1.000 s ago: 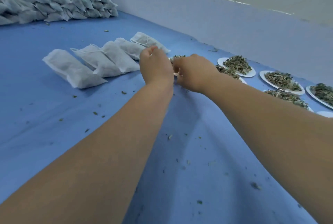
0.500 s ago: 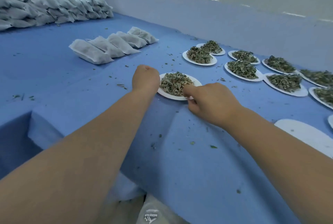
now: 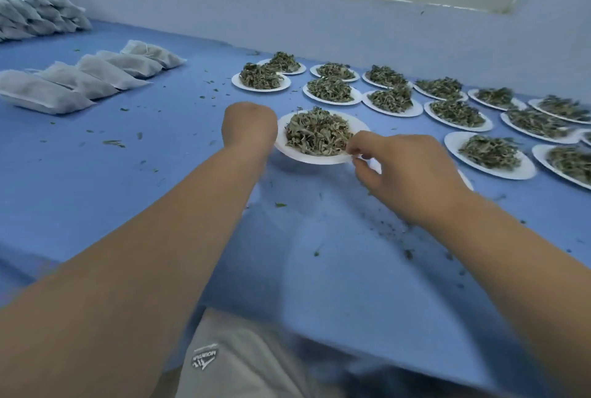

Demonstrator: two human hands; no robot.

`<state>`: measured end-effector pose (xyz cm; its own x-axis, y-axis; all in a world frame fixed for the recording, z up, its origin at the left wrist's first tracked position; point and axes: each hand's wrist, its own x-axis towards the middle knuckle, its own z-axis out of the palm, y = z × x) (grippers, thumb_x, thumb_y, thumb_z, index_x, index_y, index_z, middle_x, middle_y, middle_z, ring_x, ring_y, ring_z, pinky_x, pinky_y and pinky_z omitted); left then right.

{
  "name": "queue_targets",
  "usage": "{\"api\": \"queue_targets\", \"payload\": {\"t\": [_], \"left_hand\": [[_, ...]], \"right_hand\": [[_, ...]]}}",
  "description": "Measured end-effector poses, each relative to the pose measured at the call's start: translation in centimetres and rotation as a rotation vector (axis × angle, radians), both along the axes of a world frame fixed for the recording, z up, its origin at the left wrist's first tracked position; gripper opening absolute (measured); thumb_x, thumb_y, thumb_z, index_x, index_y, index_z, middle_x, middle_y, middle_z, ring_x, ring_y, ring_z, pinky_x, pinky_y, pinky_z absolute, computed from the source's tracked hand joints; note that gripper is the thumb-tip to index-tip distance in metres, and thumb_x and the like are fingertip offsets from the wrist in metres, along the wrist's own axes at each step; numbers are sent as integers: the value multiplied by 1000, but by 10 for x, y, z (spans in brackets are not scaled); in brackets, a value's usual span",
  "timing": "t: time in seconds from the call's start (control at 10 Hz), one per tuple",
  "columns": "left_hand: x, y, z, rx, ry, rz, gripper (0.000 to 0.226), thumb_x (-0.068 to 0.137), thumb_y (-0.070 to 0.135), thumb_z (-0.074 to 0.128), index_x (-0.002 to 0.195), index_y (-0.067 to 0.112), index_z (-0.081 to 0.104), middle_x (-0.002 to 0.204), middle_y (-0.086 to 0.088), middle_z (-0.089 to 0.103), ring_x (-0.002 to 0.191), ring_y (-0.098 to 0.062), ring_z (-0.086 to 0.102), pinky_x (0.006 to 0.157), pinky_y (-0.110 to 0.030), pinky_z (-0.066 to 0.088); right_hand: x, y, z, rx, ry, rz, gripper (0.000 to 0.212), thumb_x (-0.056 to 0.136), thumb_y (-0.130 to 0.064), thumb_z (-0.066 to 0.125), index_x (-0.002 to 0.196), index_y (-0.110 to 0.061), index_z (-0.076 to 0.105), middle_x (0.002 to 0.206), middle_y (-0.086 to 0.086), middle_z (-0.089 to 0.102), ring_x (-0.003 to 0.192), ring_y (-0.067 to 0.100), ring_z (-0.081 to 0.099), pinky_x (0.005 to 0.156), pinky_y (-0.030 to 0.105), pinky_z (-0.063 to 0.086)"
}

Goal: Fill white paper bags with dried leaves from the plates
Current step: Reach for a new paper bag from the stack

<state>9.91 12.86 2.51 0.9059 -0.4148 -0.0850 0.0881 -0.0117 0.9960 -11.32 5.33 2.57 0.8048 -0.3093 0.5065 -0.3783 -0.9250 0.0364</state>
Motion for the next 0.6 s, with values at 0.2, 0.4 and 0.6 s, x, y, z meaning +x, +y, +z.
{"api": "queue_targets", "payload": {"t": [0.2,0.4,0.6], "left_hand": [[-63,-52,-4,73,-157,-222,10,88,9,53,86,12,62,99,-12,69,84,-18,58,87,-44,55],[-105,-83,-19,179,-196,-323,14,85,4,50,81,17,51,82,-7,48,76,-16,40,62,-40,35],[-119,-74,-18,189,-336,-291,17,79,3,44,75,19,46,72,-7,41,66,-18,32,57,-35,28]], "right_hand": [[-91,-13,-2,64,-46,-221,18,96,-25,57,113,-27,64,80,5,73,73,32,67,67,42,55],[-139,-21,-17,132,7,-332,29,92,-13,57,114,-30,67,86,4,73,75,30,64,66,42,55],[-146,-34,-26,292,44,-308,35,98,-12,52,124,-32,65,98,5,71,87,25,63,75,42,54]]}}
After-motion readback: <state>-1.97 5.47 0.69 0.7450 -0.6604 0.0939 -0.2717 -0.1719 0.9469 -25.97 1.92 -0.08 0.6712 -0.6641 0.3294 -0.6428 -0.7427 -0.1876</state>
